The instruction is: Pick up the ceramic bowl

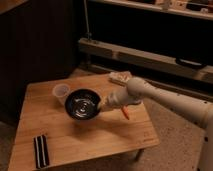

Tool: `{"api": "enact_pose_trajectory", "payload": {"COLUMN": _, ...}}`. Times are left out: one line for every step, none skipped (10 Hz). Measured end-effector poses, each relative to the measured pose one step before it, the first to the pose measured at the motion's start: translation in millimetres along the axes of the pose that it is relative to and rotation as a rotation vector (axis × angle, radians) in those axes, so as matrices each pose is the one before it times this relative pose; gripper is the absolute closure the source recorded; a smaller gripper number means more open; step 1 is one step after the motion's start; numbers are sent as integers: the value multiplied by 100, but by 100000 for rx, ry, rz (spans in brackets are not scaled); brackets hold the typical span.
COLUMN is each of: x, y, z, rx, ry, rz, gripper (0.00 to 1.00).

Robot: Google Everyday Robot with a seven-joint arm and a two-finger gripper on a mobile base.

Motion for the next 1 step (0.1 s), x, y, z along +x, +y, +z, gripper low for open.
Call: {"api": "enact_pose_trajectory", "payload": {"x": -208, "y": 798, "z": -1111, "rx": -1878, "ry": -375, "rz": -535, "gripper": 100}}
